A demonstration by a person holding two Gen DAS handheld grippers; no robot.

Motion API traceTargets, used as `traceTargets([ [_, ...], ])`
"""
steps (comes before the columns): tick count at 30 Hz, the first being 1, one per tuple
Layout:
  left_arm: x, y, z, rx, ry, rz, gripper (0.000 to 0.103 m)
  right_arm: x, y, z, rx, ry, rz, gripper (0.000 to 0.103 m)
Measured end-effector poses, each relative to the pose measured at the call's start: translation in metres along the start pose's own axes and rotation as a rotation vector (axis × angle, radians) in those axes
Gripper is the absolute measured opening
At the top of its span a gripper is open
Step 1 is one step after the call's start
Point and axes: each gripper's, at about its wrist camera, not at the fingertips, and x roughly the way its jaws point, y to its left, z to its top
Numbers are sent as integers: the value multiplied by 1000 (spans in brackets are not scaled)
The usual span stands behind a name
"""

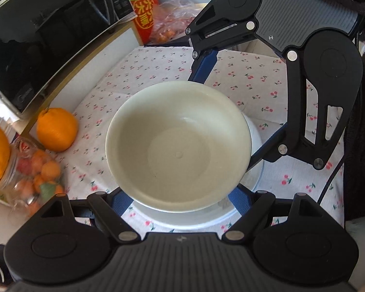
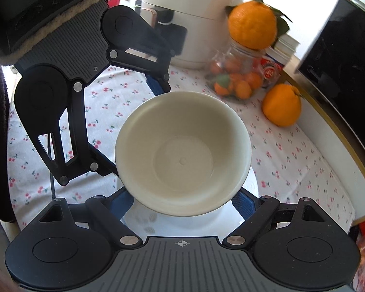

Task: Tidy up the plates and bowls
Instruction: 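Carry the nested bowls over and lower them onto the plate stack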

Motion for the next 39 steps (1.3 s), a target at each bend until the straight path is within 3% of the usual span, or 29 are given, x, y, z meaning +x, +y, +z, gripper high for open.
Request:
traceTargets([
  [15,27,1,14,14,36,-48,82,17,-16,-21,55,55,10,89],
  [24,30,6,12,-5,47,-45,82,24,-27,-21,119,23,61,89],
  [31,30,8,10,-25,53,-63,92,26,-31,-21,145,12,79,90],
  [39,16,8,-1,-52,55,-44,95,17,-30,-26,166,5,61,92],
])
